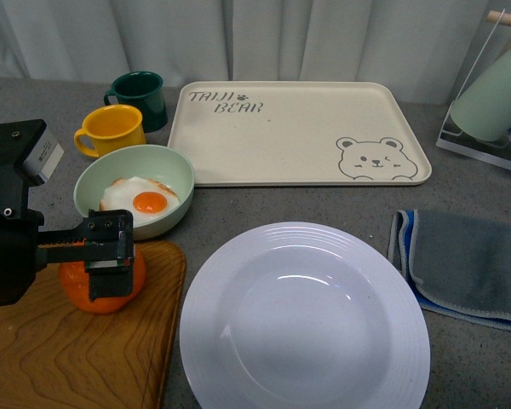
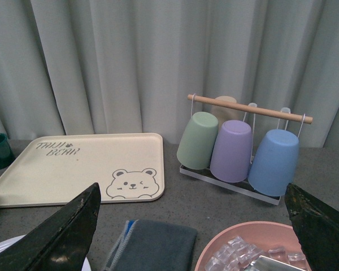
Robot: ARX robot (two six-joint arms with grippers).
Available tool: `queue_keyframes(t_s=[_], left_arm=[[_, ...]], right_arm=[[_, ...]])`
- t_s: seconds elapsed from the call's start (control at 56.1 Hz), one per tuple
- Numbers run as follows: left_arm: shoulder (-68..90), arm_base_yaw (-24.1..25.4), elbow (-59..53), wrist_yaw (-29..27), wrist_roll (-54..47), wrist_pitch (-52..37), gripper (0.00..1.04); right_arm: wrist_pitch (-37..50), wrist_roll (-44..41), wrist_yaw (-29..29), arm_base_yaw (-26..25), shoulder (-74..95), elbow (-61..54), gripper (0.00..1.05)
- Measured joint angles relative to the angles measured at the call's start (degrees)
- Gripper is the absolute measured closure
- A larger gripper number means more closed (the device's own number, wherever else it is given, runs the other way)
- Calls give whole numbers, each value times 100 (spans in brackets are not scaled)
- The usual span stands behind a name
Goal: Place orange and plate with both arms
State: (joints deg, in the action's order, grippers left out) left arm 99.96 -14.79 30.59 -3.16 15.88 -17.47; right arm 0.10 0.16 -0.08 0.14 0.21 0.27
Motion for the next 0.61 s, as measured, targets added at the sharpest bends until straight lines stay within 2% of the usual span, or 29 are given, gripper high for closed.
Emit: queue_keyframes(t_s=[0.161,0.232,0.428,0.606], left_arm=[[151,76,68,55,-4,-28,40],[129,74,68,76,15,-22,47],[-538,-260,-63,146,133,234,53],[-796,-1145,15,68,369,199,54]], right_arm=[[0,0,0,0,0,0,9],[0,0,0,0,0,0,9],[0,0,0,0,0,0,9],[0,0,0,0,0,0,9]])
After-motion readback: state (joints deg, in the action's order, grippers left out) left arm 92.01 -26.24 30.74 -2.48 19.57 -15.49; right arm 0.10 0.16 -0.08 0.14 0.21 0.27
